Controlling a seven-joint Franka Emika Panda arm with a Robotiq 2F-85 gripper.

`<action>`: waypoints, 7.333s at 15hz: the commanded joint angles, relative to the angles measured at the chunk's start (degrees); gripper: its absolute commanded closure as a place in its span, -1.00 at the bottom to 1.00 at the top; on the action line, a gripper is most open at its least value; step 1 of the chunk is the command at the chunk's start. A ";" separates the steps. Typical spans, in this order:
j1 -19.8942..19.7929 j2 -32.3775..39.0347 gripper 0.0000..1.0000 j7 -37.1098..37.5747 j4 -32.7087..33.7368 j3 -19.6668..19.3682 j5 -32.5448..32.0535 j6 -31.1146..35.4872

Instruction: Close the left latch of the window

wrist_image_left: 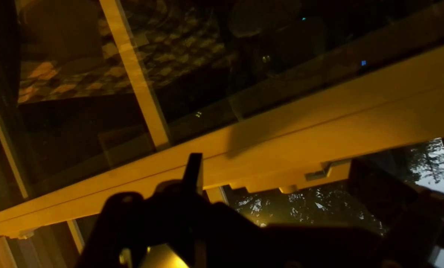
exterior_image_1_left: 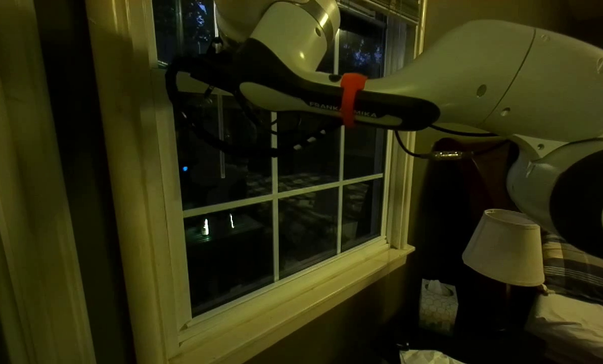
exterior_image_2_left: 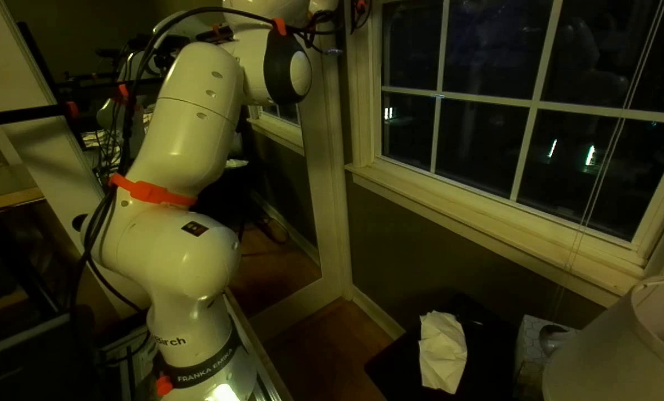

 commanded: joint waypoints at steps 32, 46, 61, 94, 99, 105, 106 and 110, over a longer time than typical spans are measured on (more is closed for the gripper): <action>6.24 0.93 -1.00 -3.26 1.67 -12.54 -9.60 -18.24; -2.07 0.68 -1.00 -5.37 0.63 -7.99 -4.50 3.38; 2.90 -6.70 -1.00 -17.07 0.22 -4.43 1.06 -19.28; -7.11 -3.82 -1.00 -27.65 2.27 3.86 12.84 -6.20; -8.03 -3.14 -1.00 -27.67 2.32 4.22 13.24 -2.93; -9.10 -2.31 -1.00 -27.36 2.23 4.22 12.84 -0.57; -9.15 -2.28 -1.00 -27.33 2.20 4.25 12.85 -0.39; -7.54 -3.88 -1.00 -27.69 1.34 3.99 12.45 -5.40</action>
